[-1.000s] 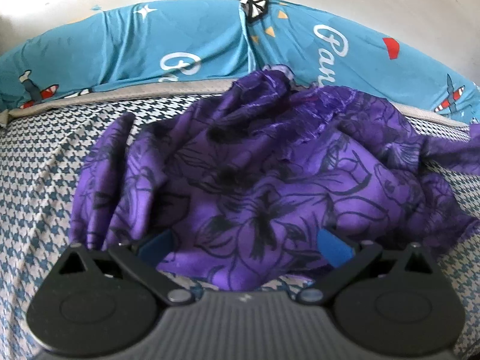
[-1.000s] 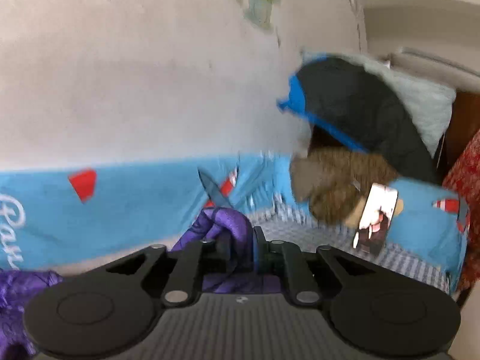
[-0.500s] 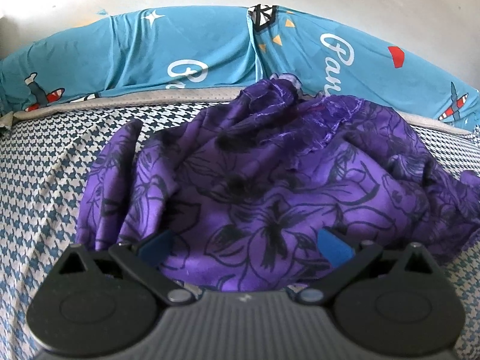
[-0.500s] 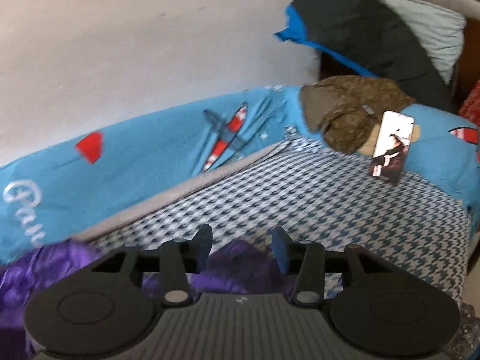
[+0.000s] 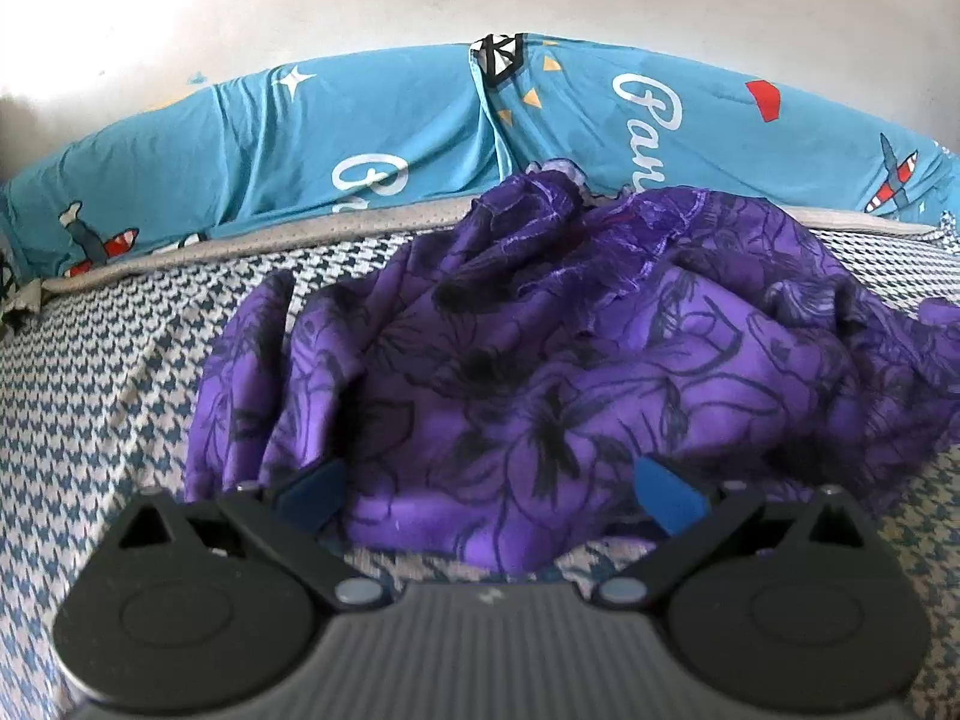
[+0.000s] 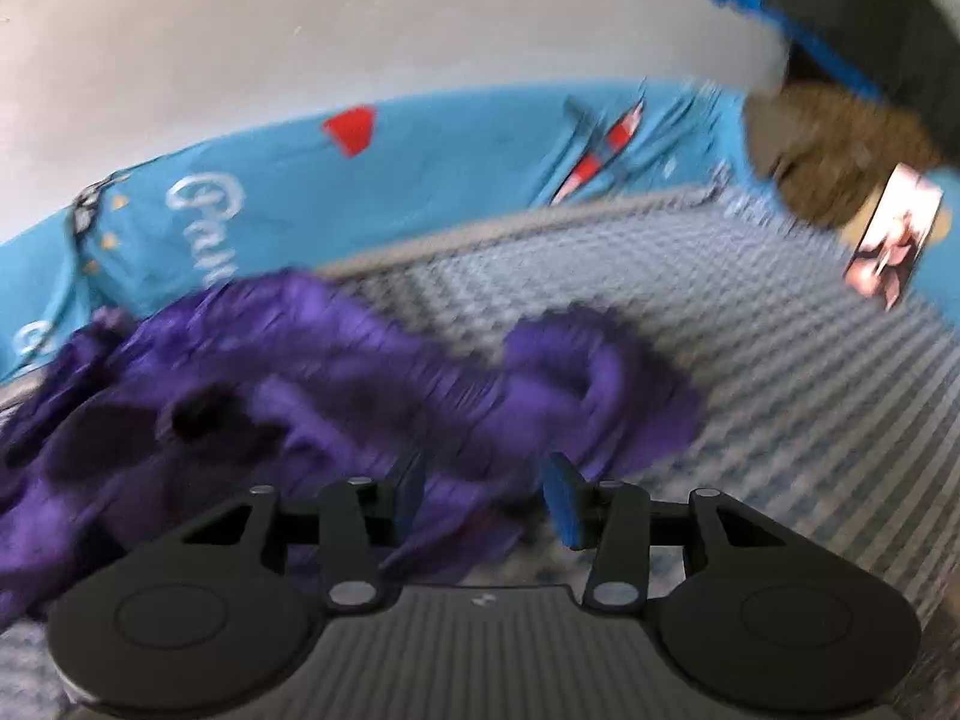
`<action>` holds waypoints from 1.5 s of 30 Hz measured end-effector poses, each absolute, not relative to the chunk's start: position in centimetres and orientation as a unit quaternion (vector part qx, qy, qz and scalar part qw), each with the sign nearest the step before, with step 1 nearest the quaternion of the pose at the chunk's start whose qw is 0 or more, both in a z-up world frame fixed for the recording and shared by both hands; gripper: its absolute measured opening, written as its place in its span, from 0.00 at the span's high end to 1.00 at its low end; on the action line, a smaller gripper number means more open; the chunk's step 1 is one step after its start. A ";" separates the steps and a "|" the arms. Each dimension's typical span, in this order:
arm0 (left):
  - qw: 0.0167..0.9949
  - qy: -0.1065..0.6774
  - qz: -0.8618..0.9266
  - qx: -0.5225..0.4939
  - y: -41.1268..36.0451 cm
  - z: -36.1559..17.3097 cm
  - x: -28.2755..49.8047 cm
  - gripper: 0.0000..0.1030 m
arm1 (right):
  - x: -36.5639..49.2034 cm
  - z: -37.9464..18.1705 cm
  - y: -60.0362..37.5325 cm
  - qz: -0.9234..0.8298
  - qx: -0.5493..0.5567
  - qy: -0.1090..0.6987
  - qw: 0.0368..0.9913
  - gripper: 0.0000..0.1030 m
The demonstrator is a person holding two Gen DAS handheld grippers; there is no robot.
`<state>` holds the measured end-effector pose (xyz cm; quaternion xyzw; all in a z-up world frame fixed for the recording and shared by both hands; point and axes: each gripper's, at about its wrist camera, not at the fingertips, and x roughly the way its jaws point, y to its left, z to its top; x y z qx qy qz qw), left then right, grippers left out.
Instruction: Fold clothes
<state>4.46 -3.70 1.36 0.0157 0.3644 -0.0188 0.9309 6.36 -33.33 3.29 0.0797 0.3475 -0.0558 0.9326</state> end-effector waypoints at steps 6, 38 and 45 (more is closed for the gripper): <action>0.936 0.349 -0.015 0.035 -3.9 1.5 2.1 0.00 | 4.4 1.6 -30.6 -0.009 0.075 0.376 0.924 0.58; 0.918 0.395 0.046 -0.011 0.8 0.1 8.2 0.00 | 7.2 -0.5 -14.2 0.202 -0.210 0.304 0.907 0.95; 0.924 0.379 0.040 0.016 0.5 1.0 11.7 0.00 | 10.5 3.1 -16.0 0.222 -0.100 0.297 0.923 0.96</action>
